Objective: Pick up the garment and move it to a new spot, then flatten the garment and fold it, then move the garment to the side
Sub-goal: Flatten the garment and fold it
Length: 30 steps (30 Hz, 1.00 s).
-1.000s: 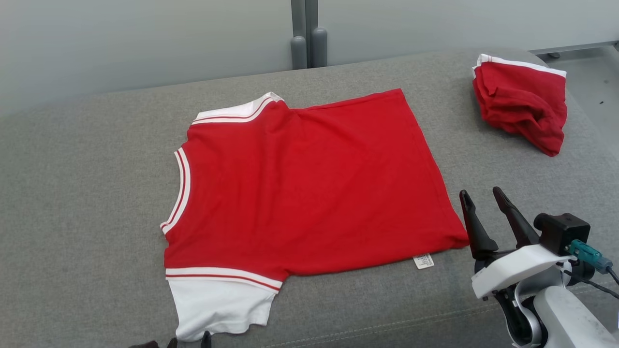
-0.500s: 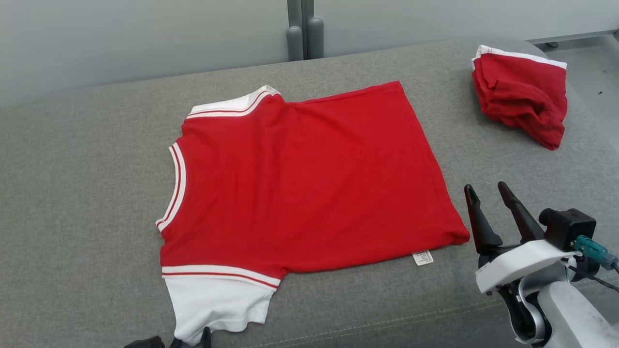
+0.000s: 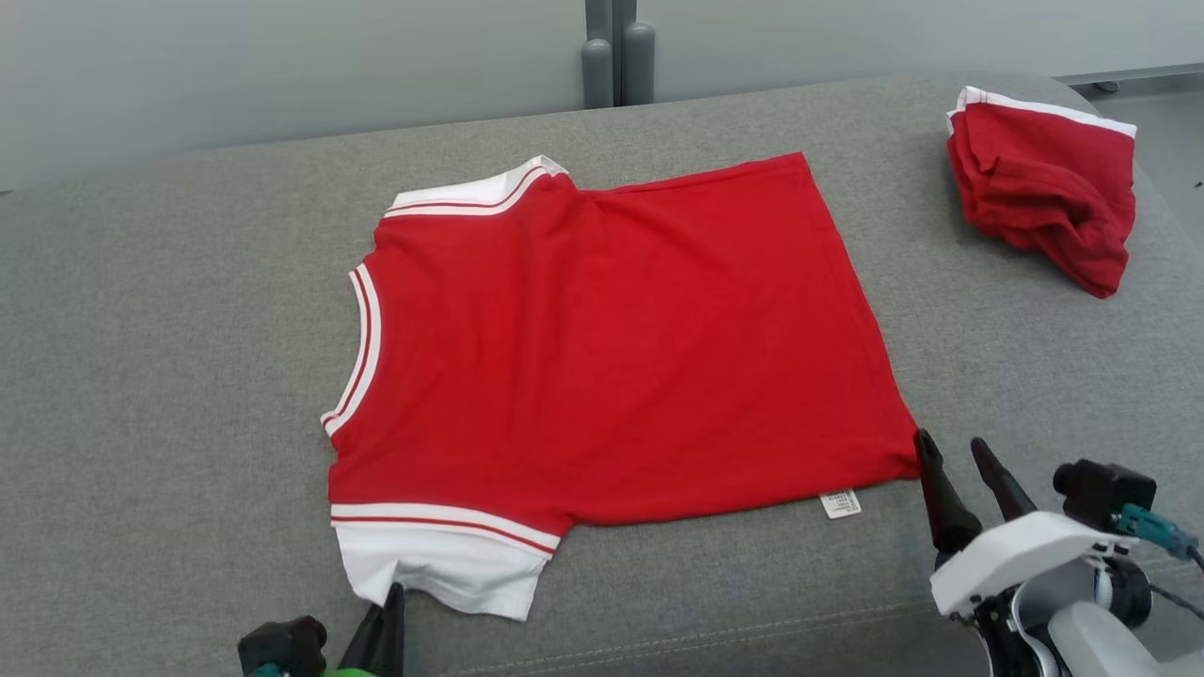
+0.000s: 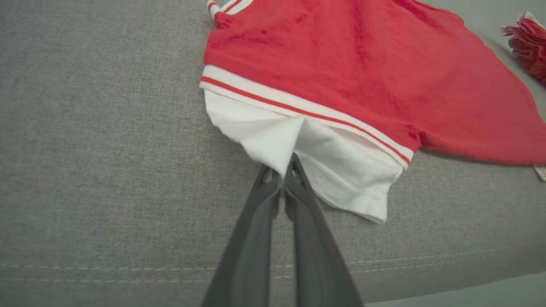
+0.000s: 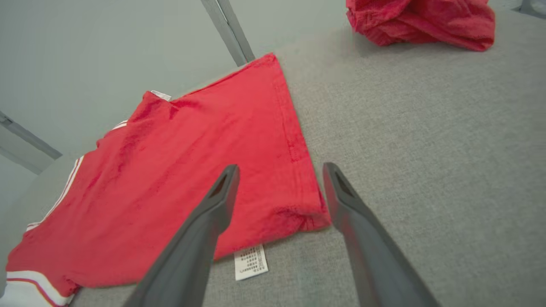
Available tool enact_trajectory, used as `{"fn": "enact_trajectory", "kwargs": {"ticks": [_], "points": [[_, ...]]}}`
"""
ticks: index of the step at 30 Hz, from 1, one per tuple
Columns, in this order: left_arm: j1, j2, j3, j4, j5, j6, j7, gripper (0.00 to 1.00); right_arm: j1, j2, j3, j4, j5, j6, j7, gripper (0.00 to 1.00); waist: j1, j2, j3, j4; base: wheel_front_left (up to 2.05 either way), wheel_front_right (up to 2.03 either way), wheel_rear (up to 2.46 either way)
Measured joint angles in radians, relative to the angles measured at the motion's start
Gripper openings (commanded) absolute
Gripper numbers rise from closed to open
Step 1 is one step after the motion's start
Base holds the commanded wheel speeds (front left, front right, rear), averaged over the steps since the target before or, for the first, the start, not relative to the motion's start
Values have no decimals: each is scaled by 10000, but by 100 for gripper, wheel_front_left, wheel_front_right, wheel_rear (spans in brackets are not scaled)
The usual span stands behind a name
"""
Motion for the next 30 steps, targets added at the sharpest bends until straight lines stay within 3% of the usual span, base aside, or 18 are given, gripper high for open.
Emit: {"fn": "enact_trajectory", "kwargs": {"ticks": [7, 13, 30], "points": [[-384, -2, -117, -736, -21, -161, -136, 0, 453, 439, -504, 963, 1012, 29, 255, 100, 0, 0, 145, 258, 0, 0, 0], [-416, -2, -267, -1005, -21, -163, -159, 0, 273, 842, -742, 1590, 1793, 366, 470, 100, 0, 0, 247, 321, 0, 0, 0], [-456, 12, -414, -1296, 171, -144, 61, 0, -738, 853, -1172, 3177, 2508, 838, 773, 100, 0, 0, 438, 713, 0, 0, 0]]}}
